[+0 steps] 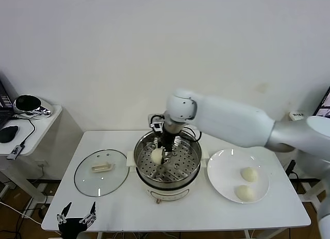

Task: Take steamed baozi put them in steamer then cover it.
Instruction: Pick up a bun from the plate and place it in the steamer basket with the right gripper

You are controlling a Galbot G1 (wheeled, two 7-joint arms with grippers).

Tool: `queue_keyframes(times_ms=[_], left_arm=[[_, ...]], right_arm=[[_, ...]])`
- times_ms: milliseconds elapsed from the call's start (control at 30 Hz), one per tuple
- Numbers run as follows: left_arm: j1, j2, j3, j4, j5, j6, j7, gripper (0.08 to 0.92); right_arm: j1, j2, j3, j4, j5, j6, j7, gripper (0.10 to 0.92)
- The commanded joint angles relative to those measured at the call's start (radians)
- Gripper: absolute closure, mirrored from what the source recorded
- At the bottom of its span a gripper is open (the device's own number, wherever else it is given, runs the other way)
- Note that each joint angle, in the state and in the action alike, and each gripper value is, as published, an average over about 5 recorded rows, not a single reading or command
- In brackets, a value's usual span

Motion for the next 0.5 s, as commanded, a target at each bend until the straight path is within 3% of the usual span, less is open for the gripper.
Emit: queue_keyframes(times_ms=[33,267,500], left_arm=[[-0.001,-0.001,0.0,0.001,-0.001,0.001,0.001,0.177],[-0.001,-0.01,0.0,0.013,-0.004,-0.001,-0.001,0.177],[-0.001,-0.019,0.011,0.022,-0.001,-0.003,-0.001,0.177]], right_arm=[[-0.041,0.108,0.003,-0.114,-0.054,-0.001,0.01,0.397],[-0.054,0.155,0.028,-0.187,-0.083,0.021,0.012,0.397],[-0.058,0.126,0.021,-0.139,-0.086,0.025,-0.009,0.395]])
